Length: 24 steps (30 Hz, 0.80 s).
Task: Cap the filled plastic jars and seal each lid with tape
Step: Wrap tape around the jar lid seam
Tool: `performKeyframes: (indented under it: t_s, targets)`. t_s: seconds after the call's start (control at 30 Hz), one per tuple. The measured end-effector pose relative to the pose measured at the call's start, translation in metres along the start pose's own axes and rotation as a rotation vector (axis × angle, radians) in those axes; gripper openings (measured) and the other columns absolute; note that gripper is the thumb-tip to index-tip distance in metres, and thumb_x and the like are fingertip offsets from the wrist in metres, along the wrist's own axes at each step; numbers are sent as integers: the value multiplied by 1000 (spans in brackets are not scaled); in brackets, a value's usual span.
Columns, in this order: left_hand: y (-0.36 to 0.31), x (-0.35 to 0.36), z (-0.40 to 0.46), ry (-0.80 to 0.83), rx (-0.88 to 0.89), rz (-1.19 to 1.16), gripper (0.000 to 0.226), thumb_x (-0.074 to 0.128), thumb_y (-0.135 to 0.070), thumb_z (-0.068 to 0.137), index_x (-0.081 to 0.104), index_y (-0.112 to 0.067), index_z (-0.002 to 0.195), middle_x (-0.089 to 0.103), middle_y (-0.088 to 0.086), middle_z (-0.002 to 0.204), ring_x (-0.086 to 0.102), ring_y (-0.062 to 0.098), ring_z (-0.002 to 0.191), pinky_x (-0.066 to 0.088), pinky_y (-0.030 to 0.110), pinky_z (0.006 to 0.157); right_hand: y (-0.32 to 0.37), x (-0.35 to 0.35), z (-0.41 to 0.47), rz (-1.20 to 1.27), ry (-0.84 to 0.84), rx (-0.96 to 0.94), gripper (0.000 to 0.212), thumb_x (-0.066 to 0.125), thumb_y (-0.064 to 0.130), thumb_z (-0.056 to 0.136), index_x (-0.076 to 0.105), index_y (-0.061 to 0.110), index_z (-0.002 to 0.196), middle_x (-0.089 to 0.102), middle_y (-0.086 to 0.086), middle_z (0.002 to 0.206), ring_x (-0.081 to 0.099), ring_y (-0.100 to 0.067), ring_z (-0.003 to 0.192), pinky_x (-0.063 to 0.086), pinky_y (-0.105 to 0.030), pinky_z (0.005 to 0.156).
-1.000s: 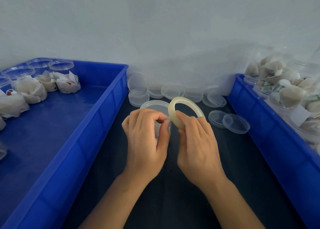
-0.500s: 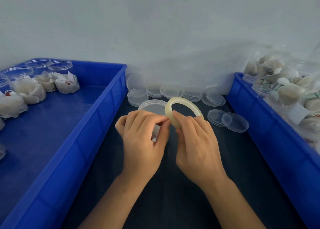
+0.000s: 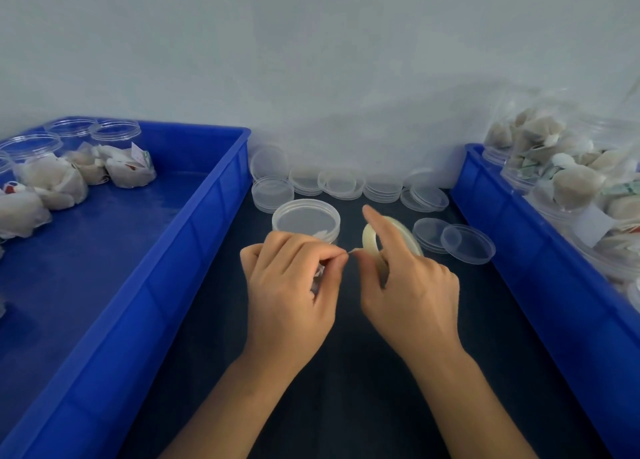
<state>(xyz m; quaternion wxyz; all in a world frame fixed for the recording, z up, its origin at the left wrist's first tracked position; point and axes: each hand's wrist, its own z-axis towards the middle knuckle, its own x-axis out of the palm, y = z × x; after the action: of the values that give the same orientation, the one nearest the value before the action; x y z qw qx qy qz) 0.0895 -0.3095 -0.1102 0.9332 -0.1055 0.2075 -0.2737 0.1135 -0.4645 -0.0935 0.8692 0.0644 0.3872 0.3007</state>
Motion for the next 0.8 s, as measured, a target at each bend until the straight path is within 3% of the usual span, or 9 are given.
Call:
performKeyframes:
  t_s: [0.1, 0.17, 0.3, 0.47, 0.6, 0.8]
  targets:
    - [3, -3, -3, -15, -79, 3, 8, 72, -21, 98, 74, -15, 93, 69, -7, 96, 56, 12, 96, 40, 37, 78, 0, 1, 1, 28, -5, -106, 38, 75, 21, 96, 72, 30, 133, 56, 11, 60, 46, -12, 47, 49, -36, 44]
    - [2, -3, -8, -38, -148, -2, 9, 72, -22, 98, 73, -14, 94, 64, -5, 98, 52, 16, 97, 42, 33, 80, 0, 2, 2, 57, -11, -142, 35, 77, 19, 95, 75, 28, 129, 57, 13, 63, 41, -8, 53, 46, -32, 46]
    - [-5, 0, -14, -66, -324, -18, 16, 68, -31, 98, 72, -15, 97, 53, -5, 107, 46, 16, 103, 37, 14, 89, 2, 3, 3, 105, 73, -140, 45, 67, 23, 100, 60, 25, 144, 53, 21, 77, 51, -9, 68, 46, -30, 66]
    - [-5, 6, -16, -103, -390, -61, 14, 72, -27, 99, 72, -14, 96, 51, 6, 127, 45, 19, 120, 32, 8, 101, 5, 4, 10, 67, 41, -166, 47, 61, 18, 101, 59, 23, 148, 69, 8, 82, 62, -14, 73, 51, -36, 81]
    - [0, 6, -15, -116, -410, -156, 6, 74, -15, 99, 72, -10, 96, 51, 8, 134, 51, 5, 128, 37, 9, 104, 10, 8, 16, -15, -6, -233, 42, 51, 21, 104, 66, 22, 143, 63, 5, 71, 57, -21, 65, 48, -41, 72]
    - [0, 7, -12, -150, -438, -185, 5, 77, -9, 95, 73, -7, 94, 57, 7, 130, 59, 10, 123, 43, 12, 99, 15, 11, 17, -106, -34, -244, 37, 52, 19, 100, 76, 17, 129, 65, -1, 67, 59, -27, 60, 50, -46, 66]
